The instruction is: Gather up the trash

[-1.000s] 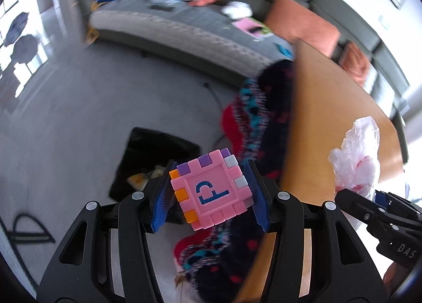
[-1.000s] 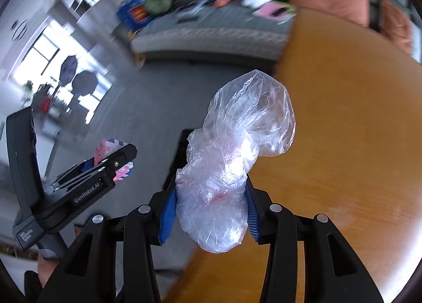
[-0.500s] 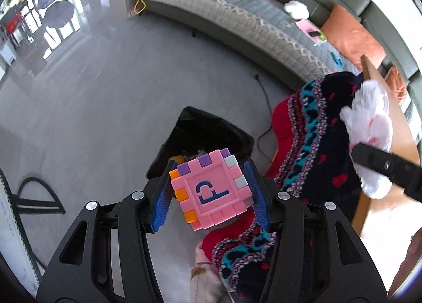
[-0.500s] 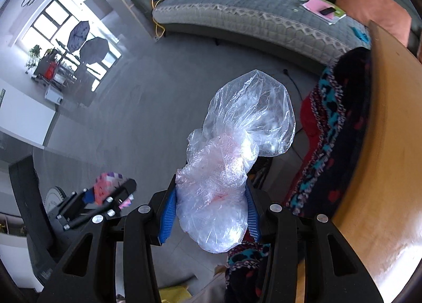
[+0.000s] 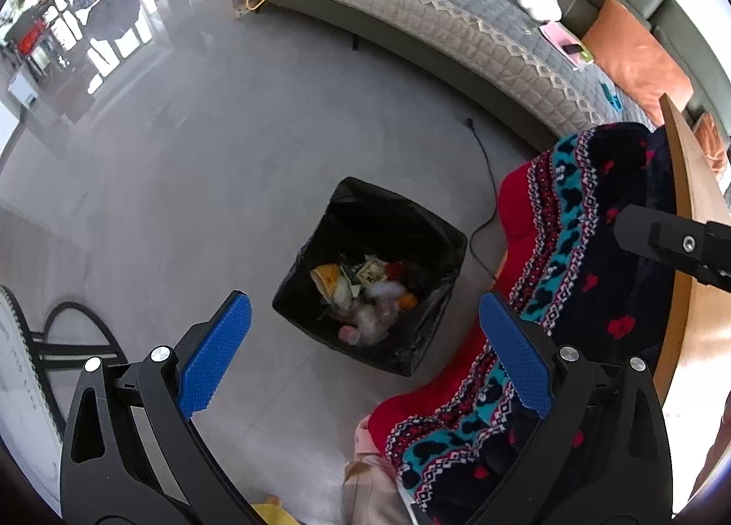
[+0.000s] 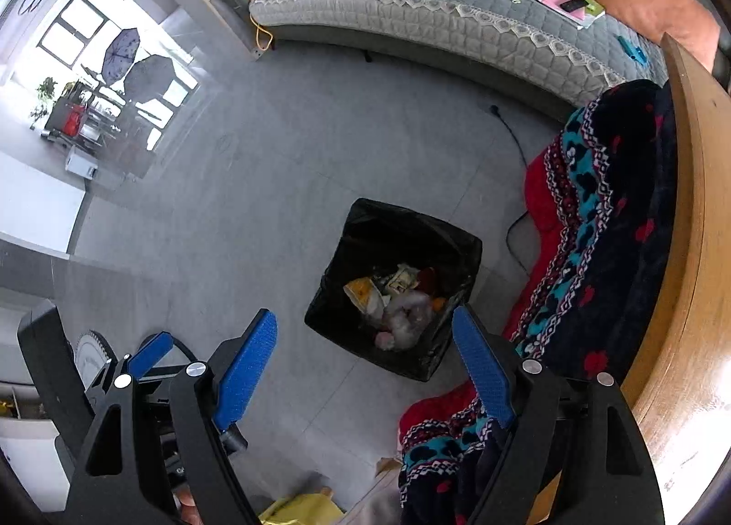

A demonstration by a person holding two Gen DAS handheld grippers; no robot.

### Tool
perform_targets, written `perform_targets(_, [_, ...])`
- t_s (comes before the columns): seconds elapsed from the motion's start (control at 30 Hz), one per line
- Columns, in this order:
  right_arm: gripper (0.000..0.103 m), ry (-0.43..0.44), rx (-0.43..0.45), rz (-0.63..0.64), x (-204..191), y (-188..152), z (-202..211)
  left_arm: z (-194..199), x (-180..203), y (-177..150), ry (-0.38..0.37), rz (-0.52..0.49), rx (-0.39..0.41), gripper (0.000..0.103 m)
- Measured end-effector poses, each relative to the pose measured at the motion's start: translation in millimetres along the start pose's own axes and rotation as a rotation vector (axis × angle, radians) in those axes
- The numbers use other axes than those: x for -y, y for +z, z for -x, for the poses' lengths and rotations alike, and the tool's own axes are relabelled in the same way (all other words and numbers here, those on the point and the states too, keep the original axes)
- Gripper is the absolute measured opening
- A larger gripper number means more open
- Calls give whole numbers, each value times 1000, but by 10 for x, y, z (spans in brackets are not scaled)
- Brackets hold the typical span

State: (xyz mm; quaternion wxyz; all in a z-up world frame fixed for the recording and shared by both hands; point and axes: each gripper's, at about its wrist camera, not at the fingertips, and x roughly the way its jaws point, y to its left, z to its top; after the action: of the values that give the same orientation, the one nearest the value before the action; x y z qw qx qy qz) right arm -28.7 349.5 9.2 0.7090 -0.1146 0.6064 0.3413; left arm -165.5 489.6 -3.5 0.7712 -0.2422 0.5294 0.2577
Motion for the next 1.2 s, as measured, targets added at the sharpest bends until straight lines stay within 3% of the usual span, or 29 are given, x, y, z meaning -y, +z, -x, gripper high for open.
perform_targets(0.53, [80,34,79,2,130,-300,481,299,293,-138,-22,-19,32,97])
perform_targets(0.93, [80,21,146,-75,705,-672,902,551,829,-310,-66,-91,57,97])
perform_targets(1.2, [80,-11,204,-166,1279,-902,1195,688,1433,-384,-103,-182,78,97])
